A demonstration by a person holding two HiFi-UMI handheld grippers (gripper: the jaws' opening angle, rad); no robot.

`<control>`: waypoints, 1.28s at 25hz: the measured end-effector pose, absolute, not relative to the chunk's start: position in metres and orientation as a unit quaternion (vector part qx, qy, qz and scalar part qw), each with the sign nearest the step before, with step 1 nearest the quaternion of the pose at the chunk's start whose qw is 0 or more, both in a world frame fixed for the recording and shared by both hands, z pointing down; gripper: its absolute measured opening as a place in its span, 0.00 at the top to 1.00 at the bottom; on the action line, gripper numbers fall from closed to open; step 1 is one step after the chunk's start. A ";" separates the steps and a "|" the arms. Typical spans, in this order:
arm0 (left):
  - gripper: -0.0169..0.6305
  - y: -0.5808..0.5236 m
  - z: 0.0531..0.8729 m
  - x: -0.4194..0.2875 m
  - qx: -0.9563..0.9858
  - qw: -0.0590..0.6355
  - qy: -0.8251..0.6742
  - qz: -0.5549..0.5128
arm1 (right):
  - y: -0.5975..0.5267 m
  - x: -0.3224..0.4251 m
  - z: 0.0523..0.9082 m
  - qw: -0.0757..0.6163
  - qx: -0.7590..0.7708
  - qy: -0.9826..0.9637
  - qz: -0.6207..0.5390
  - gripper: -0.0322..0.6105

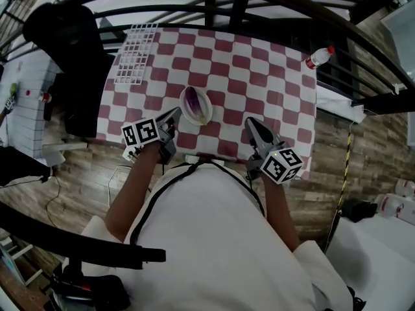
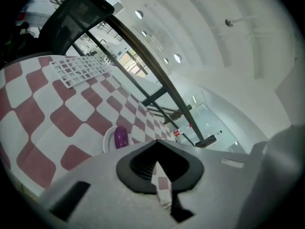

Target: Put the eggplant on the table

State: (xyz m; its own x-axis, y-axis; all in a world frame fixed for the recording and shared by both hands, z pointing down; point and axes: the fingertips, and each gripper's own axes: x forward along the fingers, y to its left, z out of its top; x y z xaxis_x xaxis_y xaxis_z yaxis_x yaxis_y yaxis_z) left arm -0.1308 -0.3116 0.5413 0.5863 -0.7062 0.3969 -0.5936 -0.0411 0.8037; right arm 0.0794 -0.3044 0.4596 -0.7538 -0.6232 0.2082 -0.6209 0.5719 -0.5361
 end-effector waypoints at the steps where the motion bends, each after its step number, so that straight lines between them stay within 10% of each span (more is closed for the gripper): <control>1: 0.96 -0.312 0.530 -0.128 0.725 0.519 -0.448 -0.064 | -0.304 0.079 0.458 0.000 -0.350 0.888 -0.298 0.94; 32: 0.97 -0.299 0.468 -0.108 0.822 0.391 -0.411 -0.052 | -0.294 0.062 0.442 -0.020 -0.348 0.900 -0.263 0.94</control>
State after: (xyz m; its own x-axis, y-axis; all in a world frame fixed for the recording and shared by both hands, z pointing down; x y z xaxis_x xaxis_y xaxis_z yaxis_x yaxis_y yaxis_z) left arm -0.1083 -0.2994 0.4684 0.6562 -0.7169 0.2356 -0.6349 -0.3557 0.6859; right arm 0.0624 -0.2944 0.4418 -0.7570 -0.6158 0.2186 -0.6366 0.6194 -0.4595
